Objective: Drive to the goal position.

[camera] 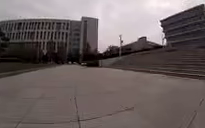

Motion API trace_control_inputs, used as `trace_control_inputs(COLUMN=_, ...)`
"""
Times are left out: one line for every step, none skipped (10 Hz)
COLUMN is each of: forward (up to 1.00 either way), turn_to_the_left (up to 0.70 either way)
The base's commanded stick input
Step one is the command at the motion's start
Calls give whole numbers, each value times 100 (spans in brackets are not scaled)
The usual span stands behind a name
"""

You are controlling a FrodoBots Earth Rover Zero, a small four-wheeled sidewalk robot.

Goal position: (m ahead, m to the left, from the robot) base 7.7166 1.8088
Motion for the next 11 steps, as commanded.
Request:
trace_control_inputs(forward=100, turn_to_the_left=0)
trace_control_inputs(forward=100, turn_to_the_left=0)
trace_control_inputs(forward=100, turn_to_the_left=0)
trace_control_inputs(forward=100, turn_to_the_left=0)
trace_control_inputs(forward=100, turn_to_the_left=0)
trace_control_inputs(forward=100, turn_to_the_left=23)
trace_control_inputs(forward=100, turn_to_the_left=27)
trace_control_inputs(forward=100, turn_to_the_left=2)
trace_control_inputs(forward=100, turn_to_the_left=0)
trace_control_inputs(forward=100, turn_to_the_left=0)
trace_control_inputs(forward=100, turn_to_the_left=0)
